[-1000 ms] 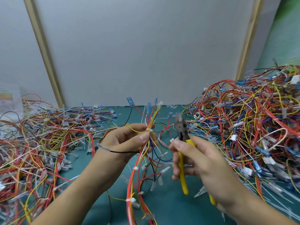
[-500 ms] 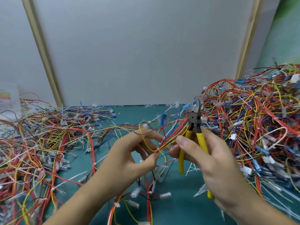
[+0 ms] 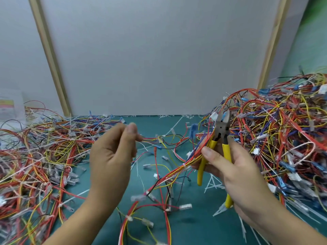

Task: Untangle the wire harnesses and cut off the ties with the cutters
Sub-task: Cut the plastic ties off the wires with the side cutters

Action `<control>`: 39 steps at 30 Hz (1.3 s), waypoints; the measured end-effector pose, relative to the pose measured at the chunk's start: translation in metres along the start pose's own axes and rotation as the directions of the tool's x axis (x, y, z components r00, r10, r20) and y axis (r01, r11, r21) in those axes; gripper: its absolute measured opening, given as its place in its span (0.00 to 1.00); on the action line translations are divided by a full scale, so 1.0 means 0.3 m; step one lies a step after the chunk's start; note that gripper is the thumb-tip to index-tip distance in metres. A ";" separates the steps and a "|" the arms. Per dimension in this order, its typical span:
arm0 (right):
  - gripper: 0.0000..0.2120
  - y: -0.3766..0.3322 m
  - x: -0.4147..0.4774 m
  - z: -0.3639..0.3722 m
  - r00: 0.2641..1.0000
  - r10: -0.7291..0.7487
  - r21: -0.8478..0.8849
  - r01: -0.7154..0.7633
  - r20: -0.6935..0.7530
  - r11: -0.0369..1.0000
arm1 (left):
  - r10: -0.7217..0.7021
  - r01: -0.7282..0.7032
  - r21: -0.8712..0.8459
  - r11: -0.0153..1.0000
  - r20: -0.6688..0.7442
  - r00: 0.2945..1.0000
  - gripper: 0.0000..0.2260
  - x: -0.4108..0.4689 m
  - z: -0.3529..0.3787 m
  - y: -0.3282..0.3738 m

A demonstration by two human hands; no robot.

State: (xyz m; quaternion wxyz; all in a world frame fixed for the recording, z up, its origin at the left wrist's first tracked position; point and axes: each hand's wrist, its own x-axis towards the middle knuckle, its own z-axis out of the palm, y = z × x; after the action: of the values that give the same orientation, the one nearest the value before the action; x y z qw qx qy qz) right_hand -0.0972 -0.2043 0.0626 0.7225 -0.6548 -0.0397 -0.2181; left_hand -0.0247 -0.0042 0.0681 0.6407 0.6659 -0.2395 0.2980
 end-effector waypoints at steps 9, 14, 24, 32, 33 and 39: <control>0.08 0.004 -0.026 0.024 0.970 0.018 -0.016 -0.014 0.244 1.000 | -0.716 0.763 0.080 0.641 0.420 0.557 0.30 0.020 0.042 -0.085; 0.06 -0.007 -0.031 0.027 0.933 0.110 -0.068 -0.092 0.343 0.993 | -0.662 0.871 -0.305 0.384 0.567 0.490 0.18 0.034 0.003 -0.080; 0.05 -0.016 -0.035 0.029 0.851 0.212 -0.146 -0.161 0.481 0.976 | -0.679 0.928 -0.336 0.161 0.645 0.351 0.14 0.038 0.007 -0.055; 0.03 0.014 -0.023 0.017 0.897 0.256 -0.185 -0.200 0.361 0.962 | -0.559 0.869 -0.464 0.171 0.680 0.474 0.16 0.050 0.005 -0.033; 0.04 0.014 -0.024 0.017 0.890 0.258 -0.195 -0.196 0.375 0.961 | -0.578 0.861 -0.488 0.141 0.666 0.472 0.15 0.054 0.003 -0.031; 0.06 0.022 -0.020 0.014 0.874 0.266 -0.241 -0.178 0.406 0.954 | -0.662 0.904 -0.411 0.115 0.647 0.378 0.13 0.063 -0.027 -0.041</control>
State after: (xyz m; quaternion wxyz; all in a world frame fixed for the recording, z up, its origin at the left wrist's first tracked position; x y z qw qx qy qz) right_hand -0.0993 -0.1984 0.0549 0.6476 -0.7549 -0.1022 0.0150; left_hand -0.0035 0.0059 0.0728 0.8534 0.4082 -0.0341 -0.3224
